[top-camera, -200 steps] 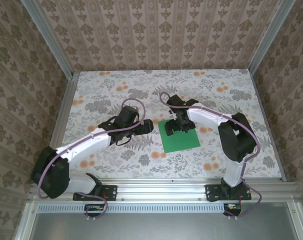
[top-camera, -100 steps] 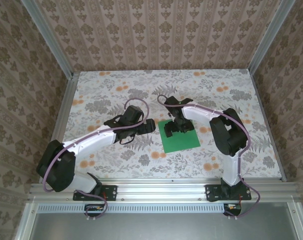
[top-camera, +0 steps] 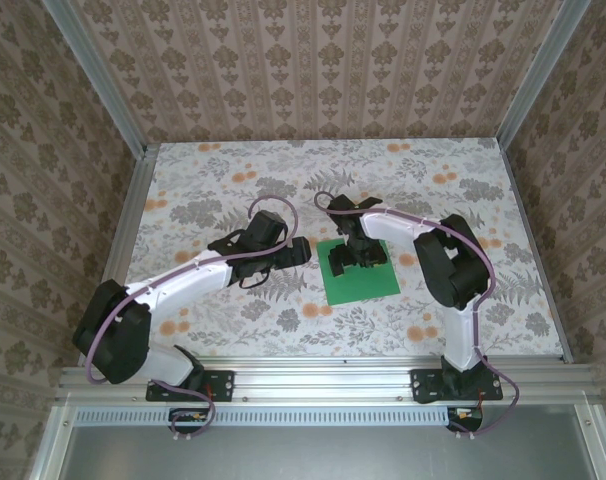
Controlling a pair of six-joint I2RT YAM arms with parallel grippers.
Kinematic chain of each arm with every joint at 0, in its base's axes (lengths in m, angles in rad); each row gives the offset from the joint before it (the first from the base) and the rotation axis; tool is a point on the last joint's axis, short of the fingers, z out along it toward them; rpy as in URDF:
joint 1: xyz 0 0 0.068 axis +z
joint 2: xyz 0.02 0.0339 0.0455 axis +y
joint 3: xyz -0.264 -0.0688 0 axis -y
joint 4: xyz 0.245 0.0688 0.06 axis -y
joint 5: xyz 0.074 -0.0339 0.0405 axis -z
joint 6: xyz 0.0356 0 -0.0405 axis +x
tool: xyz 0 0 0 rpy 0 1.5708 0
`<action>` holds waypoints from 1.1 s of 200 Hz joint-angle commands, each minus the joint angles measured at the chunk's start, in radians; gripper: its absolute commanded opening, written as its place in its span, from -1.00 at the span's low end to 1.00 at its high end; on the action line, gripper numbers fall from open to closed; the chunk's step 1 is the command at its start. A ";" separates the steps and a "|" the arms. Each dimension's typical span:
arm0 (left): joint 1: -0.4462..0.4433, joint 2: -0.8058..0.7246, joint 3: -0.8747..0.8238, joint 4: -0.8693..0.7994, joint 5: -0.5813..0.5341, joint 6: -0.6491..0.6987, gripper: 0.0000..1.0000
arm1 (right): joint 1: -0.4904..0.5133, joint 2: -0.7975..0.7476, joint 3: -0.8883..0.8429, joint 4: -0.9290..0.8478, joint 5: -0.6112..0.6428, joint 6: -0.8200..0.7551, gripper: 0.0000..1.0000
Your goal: Fold a paper plane with a square sheet of paper (pick it up from the middle)
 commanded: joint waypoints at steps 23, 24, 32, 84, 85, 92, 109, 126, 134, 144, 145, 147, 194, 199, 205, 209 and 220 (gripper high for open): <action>-0.004 0.003 0.026 -0.015 -0.012 -0.007 1.00 | 0.025 0.060 0.005 -0.053 0.092 0.034 0.78; -0.003 0.003 0.027 -0.015 -0.013 -0.007 1.00 | 0.025 0.060 0.005 -0.052 0.092 0.035 0.78; -0.004 0.001 0.028 -0.015 -0.011 -0.006 1.00 | 0.024 0.058 0.002 -0.047 0.085 0.035 0.77; -0.005 -0.013 0.022 -0.026 -0.017 -0.002 1.00 | 0.019 0.059 -0.003 -0.021 0.038 0.023 0.74; -0.005 -0.014 0.022 -0.026 -0.018 -0.002 1.00 | 0.019 0.059 -0.004 -0.020 0.035 0.023 0.74; -0.004 -0.013 0.022 -0.027 -0.016 -0.002 1.00 | 0.016 0.060 -0.008 -0.014 0.025 0.022 0.74; -0.004 -0.013 0.025 -0.031 -0.013 0.000 1.00 | 0.008 0.058 -0.020 -0.001 0.005 0.019 0.76; -0.004 -0.016 0.027 -0.032 -0.014 0.001 1.00 | 0.002 0.058 -0.026 0.005 -0.006 0.017 0.78; -0.005 -0.014 0.028 -0.031 -0.013 0.001 1.00 | 0.000 0.060 -0.024 0.005 -0.008 0.015 0.79; -0.005 -0.013 0.030 -0.032 -0.014 0.003 1.00 | -0.001 0.064 -0.026 0.006 -0.011 0.014 0.80; -0.005 -0.014 0.031 -0.032 -0.015 0.003 1.00 | -0.001 0.064 -0.026 0.007 -0.012 0.012 0.80; -0.004 -0.013 0.030 -0.032 -0.015 0.003 1.00 | -0.001 0.064 -0.027 0.007 -0.015 0.012 0.80; -0.005 -0.008 0.040 -0.035 -0.013 0.003 1.00 | -0.004 0.085 -0.034 0.019 -0.038 0.009 0.74; -0.005 -0.008 0.041 -0.035 -0.012 0.003 1.00 | -0.005 0.086 -0.033 0.017 -0.037 0.008 0.71; -0.005 -0.007 0.042 -0.036 -0.010 0.005 1.00 | -0.005 0.086 -0.034 0.017 -0.037 0.007 0.69; -0.004 -0.008 0.044 -0.036 -0.011 0.005 1.00 | -0.006 0.083 -0.034 0.017 -0.038 0.006 0.69; -0.005 -0.007 0.045 -0.038 -0.011 0.005 1.00 | -0.005 0.075 -0.032 0.013 -0.035 0.005 0.65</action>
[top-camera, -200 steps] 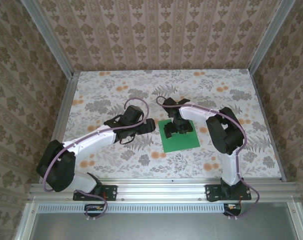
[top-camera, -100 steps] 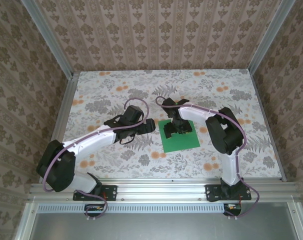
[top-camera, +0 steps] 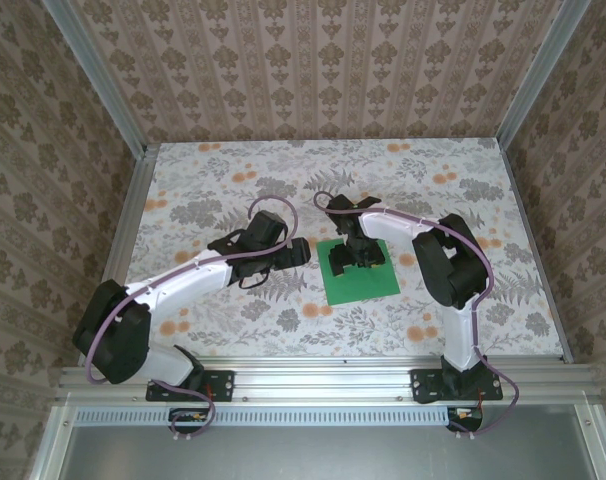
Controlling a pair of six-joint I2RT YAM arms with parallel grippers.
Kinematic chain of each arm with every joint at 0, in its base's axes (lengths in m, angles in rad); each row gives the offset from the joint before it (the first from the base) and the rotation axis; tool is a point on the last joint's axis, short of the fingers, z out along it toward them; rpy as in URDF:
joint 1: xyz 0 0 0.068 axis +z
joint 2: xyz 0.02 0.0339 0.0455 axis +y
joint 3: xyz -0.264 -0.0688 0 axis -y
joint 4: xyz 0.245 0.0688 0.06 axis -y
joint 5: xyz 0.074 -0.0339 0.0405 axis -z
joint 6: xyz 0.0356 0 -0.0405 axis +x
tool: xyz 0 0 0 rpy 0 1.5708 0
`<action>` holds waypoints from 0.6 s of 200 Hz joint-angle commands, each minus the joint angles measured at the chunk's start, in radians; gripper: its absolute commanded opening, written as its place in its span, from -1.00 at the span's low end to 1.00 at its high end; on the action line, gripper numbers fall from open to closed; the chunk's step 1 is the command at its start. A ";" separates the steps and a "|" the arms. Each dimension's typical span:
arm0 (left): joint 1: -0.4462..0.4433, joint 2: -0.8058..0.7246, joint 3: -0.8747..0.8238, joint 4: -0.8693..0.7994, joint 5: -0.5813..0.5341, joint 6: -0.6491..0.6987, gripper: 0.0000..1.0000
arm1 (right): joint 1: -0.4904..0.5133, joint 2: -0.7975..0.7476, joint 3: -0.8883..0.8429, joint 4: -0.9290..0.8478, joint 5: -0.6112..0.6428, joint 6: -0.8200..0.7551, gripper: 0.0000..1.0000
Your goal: Fold a paper plane with a square sheet of paper (pick it up from the middle)
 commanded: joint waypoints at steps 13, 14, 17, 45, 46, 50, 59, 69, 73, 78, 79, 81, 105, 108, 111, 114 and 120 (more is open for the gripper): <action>-0.005 -0.005 0.038 -0.016 -0.010 0.005 1.00 | -0.003 0.052 -0.035 0.011 -0.004 -0.003 0.59; -0.005 -0.006 0.039 -0.016 -0.010 0.005 1.00 | -0.004 0.051 -0.034 0.011 -0.003 -0.004 0.59; -0.005 -0.005 0.039 -0.015 -0.011 0.006 1.00 | -0.004 0.049 -0.033 0.009 -0.001 -0.003 0.59; -0.006 -0.003 0.042 -0.016 -0.011 0.005 1.00 | 0.001 0.018 -0.015 -0.012 0.022 -0.007 0.48; -0.006 -0.003 0.042 -0.016 -0.012 0.004 1.00 | 0.002 0.016 -0.014 -0.013 0.022 -0.006 0.48; -0.006 -0.003 0.042 -0.016 -0.011 0.003 1.00 | 0.001 0.010 -0.010 -0.016 0.024 -0.006 0.47; -0.005 -0.004 0.042 -0.016 -0.010 0.003 1.00 | 0.001 -0.004 -0.003 -0.022 0.022 -0.009 0.41; -0.006 -0.003 0.042 -0.017 -0.013 0.004 1.00 | 0.001 -0.019 0.006 -0.033 0.021 -0.011 0.35; -0.005 -0.005 0.041 -0.019 -0.013 0.003 1.00 | 0.002 -0.028 0.010 -0.036 0.018 -0.010 0.32; -0.005 -0.005 0.042 -0.019 -0.017 0.003 1.00 | 0.004 -0.039 0.015 -0.038 0.015 -0.011 0.30; -0.005 -0.005 0.042 -0.021 -0.017 0.002 1.00 | 0.004 -0.040 0.016 -0.037 0.014 -0.012 0.30; -0.006 -0.007 0.041 -0.021 -0.020 0.001 1.00 | 0.005 -0.046 0.017 -0.038 0.012 -0.011 0.29; -0.006 -0.036 0.023 -0.033 -0.070 -0.032 1.00 | 0.005 -0.105 0.024 -0.032 -0.025 -0.008 0.09; -0.005 -0.043 0.017 -0.031 -0.080 -0.040 1.00 | 0.005 -0.111 0.024 -0.029 -0.032 -0.006 0.05; -0.006 -0.051 0.011 -0.030 -0.088 -0.046 1.00 | 0.005 -0.118 0.023 -0.026 -0.042 -0.005 0.03; -0.006 -0.060 0.004 -0.028 -0.098 -0.051 1.00 | 0.005 -0.125 0.022 -0.024 -0.049 -0.004 0.01; -0.005 -0.078 -0.007 -0.026 -0.119 -0.060 1.00 | 0.005 -0.135 0.019 -0.014 -0.067 -0.002 0.00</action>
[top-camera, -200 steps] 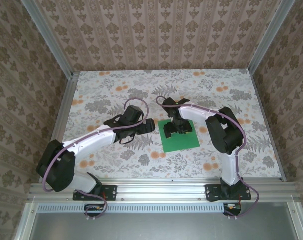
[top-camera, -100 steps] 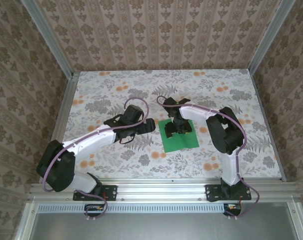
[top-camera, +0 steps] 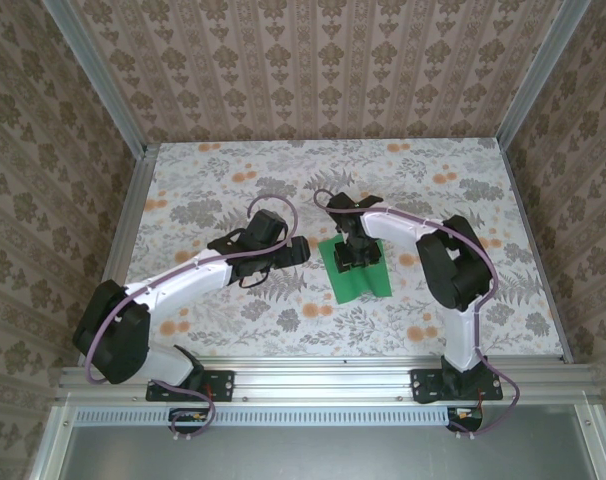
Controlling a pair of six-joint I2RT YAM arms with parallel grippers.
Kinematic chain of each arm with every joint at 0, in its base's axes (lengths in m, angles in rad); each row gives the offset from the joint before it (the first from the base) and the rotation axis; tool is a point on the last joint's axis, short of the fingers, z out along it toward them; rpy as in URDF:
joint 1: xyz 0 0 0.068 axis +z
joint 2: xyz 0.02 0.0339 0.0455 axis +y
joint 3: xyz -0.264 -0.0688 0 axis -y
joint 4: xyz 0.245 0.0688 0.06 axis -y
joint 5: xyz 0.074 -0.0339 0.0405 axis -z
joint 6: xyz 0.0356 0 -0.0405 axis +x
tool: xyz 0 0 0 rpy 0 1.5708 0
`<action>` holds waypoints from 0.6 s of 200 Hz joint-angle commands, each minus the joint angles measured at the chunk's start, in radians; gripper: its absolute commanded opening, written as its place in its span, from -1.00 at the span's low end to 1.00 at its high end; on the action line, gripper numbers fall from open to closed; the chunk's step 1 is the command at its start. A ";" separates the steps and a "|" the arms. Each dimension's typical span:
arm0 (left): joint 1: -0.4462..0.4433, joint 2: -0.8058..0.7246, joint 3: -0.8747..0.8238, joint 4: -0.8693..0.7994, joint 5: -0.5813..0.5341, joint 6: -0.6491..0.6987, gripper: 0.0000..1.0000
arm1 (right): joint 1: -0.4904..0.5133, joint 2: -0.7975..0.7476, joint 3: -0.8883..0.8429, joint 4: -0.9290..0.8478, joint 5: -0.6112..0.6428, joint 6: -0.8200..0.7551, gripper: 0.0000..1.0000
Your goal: Fold a paper plane with a square sheet of paper (pick it up from the middle)
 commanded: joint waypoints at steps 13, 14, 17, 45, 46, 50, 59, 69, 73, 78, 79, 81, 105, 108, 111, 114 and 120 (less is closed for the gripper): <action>-0.002 -0.110 -0.037 -0.021 -0.121 -0.065 1.00 | 0.005 -0.115 0.005 0.010 -0.108 0.018 -0.07; -0.001 -0.113 -0.039 -0.021 -0.122 -0.067 1.00 | 0.005 -0.117 0.005 0.011 -0.113 0.019 -0.08; 0.001 -0.119 -0.043 -0.022 -0.128 -0.069 1.00 | 0.005 -0.119 0.003 0.017 -0.127 0.022 -0.10; 0.027 -0.190 -0.086 -0.027 -0.139 -0.086 1.00 | 0.005 -0.155 -0.019 0.101 -0.281 0.069 -0.15; 0.028 -0.192 -0.088 -0.027 -0.140 -0.087 1.00 | 0.005 -0.155 -0.019 0.107 -0.286 0.072 -0.15; 0.032 -0.200 -0.093 -0.025 -0.137 -0.087 1.00 | 0.005 -0.160 -0.023 0.126 -0.319 0.086 -0.15; 0.042 -0.217 -0.103 -0.023 -0.130 -0.090 1.00 | 0.005 -0.171 -0.033 0.173 -0.377 0.121 -0.16; 0.049 -0.232 -0.112 -0.021 -0.122 -0.090 1.00 | 0.005 -0.179 -0.048 0.237 -0.442 0.162 -0.15; 0.053 -0.237 -0.115 -0.021 -0.117 -0.089 1.00 | 0.006 -0.183 -0.056 0.261 -0.464 0.179 -0.15; 0.057 -0.243 -0.117 -0.019 -0.112 -0.088 1.00 | 0.005 -0.185 -0.064 0.293 -0.489 0.200 -0.15; 0.057 -0.244 -0.117 -0.018 -0.112 -0.087 1.00 | 0.005 -0.186 -0.066 0.296 -0.493 0.202 -0.15; 0.058 -0.246 -0.118 -0.017 -0.110 -0.086 1.00 | 0.005 -0.187 -0.070 0.305 -0.500 0.211 -0.15; 0.063 -0.257 -0.119 -0.005 -0.087 -0.070 1.00 | 0.003 -0.187 -0.127 0.445 -0.550 0.290 -0.13; 0.063 -0.258 -0.120 0.000 -0.081 -0.068 1.00 | 0.001 -0.183 -0.135 0.455 -0.553 0.293 -0.13; 0.063 -0.258 -0.121 0.005 -0.076 -0.065 1.00 | 0.000 -0.181 -0.142 0.460 -0.551 0.296 -0.13; 0.063 -0.258 -0.120 0.009 -0.070 -0.063 1.00 | -0.002 -0.176 -0.148 0.464 -0.549 0.298 -0.13; 0.063 -0.257 -0.122 0.020 -0.059 -0.056 1.00 | -0.006 -0.169 -0.161 0.471 -0.545 0.304 -0.12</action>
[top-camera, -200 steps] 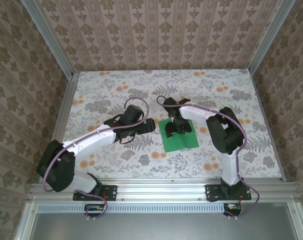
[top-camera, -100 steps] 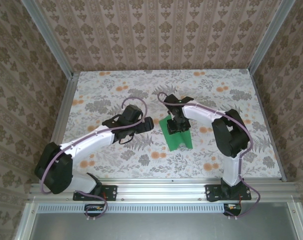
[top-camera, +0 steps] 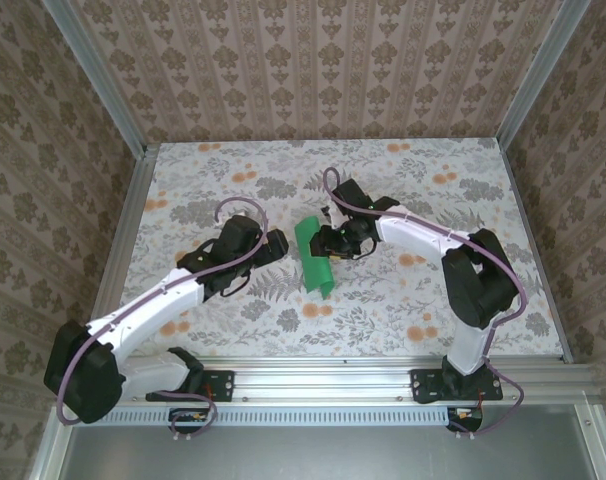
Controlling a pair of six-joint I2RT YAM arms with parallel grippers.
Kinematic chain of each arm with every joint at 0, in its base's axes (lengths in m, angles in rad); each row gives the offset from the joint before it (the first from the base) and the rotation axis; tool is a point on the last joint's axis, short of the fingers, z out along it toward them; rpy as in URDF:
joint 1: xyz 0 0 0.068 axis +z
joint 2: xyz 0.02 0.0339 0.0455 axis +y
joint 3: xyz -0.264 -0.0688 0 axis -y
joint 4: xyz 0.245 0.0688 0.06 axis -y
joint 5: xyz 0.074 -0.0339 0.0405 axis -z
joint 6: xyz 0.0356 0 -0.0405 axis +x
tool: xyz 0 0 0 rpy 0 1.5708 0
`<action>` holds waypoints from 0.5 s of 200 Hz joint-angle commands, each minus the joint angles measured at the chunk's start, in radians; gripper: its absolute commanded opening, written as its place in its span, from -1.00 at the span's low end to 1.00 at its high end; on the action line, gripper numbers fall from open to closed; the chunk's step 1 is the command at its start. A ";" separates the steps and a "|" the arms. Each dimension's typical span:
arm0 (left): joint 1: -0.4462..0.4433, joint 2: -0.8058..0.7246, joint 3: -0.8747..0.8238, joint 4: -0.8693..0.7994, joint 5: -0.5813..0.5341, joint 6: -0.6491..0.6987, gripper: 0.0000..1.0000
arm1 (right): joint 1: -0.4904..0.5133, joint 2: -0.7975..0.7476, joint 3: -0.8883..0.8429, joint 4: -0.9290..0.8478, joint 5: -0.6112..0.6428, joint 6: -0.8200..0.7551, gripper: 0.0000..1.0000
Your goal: Fold a paper plane with a square sheet of paper (pick it up from the middle)
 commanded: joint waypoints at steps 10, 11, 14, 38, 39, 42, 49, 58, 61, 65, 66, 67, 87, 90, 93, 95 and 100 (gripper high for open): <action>0.005 -0.016 -0.011 0.034 0.055 0.024 1.00 | -0.013 0.000 -0.073 0.123 -0.072 0.095 -0.13; 0.005 -0.015 -0.011 0.035 0.057 0.025 1.00 | -0.014 0.000 -0.076 0.123 -0.071 0.095 -0.13; 0.005 -0.014 -0.009 0.037 0.064 0.027 1.00 | -0.015 0.001 -0.083 0.124 -0.067 0.096 -0.13; 0.003 0.002 -0.001 0.043 0.102 0.046 1.00 | -0.035 -0.018 -0.157 0.156 -0.040 0.104 -0.08; 0.002 0.004 0.000 0.043 0.103 0.047 1.00 | -0.035 -0.019 -0.159 0.156 -0.039 0.104 -0.08; 0.002 0.006 0.000 0.044 0.109 0.049 1.00 | -0.038 -0.022 -0.165 0.157 -0.039 0.104 -0.08; 0.001 0.011 0.003 0.047 0.116 0.051 1.00 | -0.045 -0.028 -0.181 0.163 -0.039 0.104 -0.07; -0.001 0.019 0.006 0.048 0.124 0.053 1.00 | -0.053 -0.036 -0.201 0.168 -0.039 0.106 -0.05; -0.003 0.023 0.007 0.049 0.126 0.054 1.00 | -0.055 -0.039 -0.208 0.170 -0.039 0.105 -0.04; -0.004 0.028 0.010 0.051 0.129 0.054 1.00 | -0.057 -0.042 -0.215 0.172 -0.040 0.104 -0.03; -0.005 0.028 0.010 0.052 0.130 0.054 1.00 | -0.057 -0.044 -0.217 0.173 -0.039 0.104 -0.03; -0.006 0.030 0.011 0.051 0.129 0.054 1.00 | -0.059 -0.044 -0.219 0.174 -0.040 0.103 -0.03; -0.015 0.056 0.029 0.050 0.142 0.063 1.00 | -0.068 -0.054 -0.243 0.167 -0.036 0.090 0.00; -0.016 0.061 0.033 0.050 0.143 0.064 1.00 | -0.069 -0.055 -0.246 0.166 -0.036 0.086 0.01; -0.019 0.066 0.038 0.046 0.145 0.066 1.00 | -0.070 -0.057 -0.248 0.164 -0.035 0.083 0.03; -0.020 0.070 0.041 0.044 0.145 0.067 1.00 | -0.071 -0.057 -0.248 0.162 -0.034 0.082 0.04; -0.023 0.080 0.048 0.037 0.145 0.068 1.00 | -0.073 -0.057 -0.252 0.156 -0.030 0.078 0.06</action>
